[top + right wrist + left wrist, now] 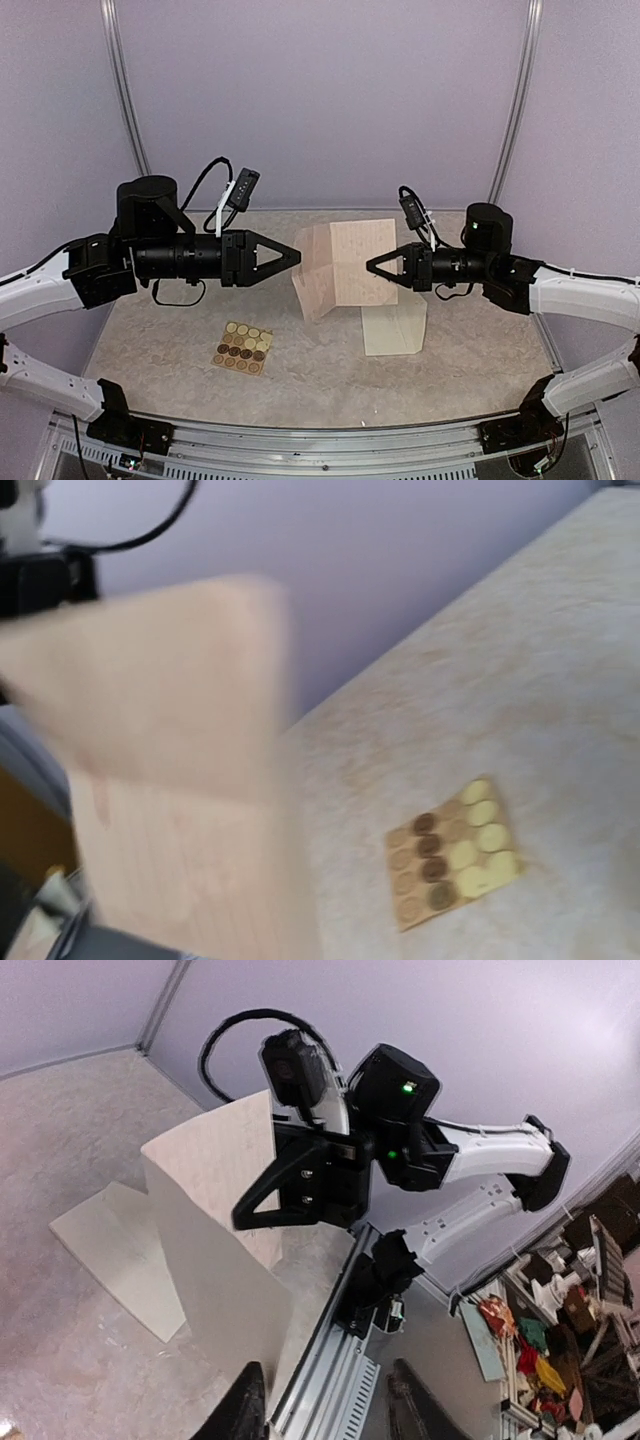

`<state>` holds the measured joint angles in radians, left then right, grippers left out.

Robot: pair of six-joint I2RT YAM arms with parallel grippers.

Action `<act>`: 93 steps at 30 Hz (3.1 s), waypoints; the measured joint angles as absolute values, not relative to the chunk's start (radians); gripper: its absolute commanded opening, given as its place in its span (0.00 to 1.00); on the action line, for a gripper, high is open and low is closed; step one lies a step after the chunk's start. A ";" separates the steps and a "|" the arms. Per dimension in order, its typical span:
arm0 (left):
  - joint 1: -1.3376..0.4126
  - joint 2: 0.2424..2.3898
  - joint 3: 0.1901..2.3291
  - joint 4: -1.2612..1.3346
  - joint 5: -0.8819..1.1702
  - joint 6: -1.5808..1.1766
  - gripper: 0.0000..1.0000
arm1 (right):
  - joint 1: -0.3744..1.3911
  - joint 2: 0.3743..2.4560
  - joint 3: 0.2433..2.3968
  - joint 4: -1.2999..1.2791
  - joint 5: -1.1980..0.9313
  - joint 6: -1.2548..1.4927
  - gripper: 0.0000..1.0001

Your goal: Place the letter into the envelope and seal it

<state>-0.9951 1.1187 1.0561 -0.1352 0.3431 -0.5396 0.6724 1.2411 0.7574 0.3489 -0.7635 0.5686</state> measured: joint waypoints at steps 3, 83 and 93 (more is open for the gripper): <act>-0.982 1.115 1.054 -0.131 0.279 -0.561 0.53 | 0.672 1.227 0.757 0.327 -0.696 0.566 0.00; -1.101 1.247 0.863 0.606 0.485 -0.724 0.22 | 0.903 1.208 0.985 0.305 -0.997 0.616 0.00; -1.102 1.210 0.831 0.630 0.469 -0.734 0.00 | 0.892 1.203 0.968 0.292 -0.926 0.625 0.38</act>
<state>-1.1015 1.2102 0.8314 0.6300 0.4694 -0.7341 0.8917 1.2034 0.9676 0.2920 -0.9260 0.6250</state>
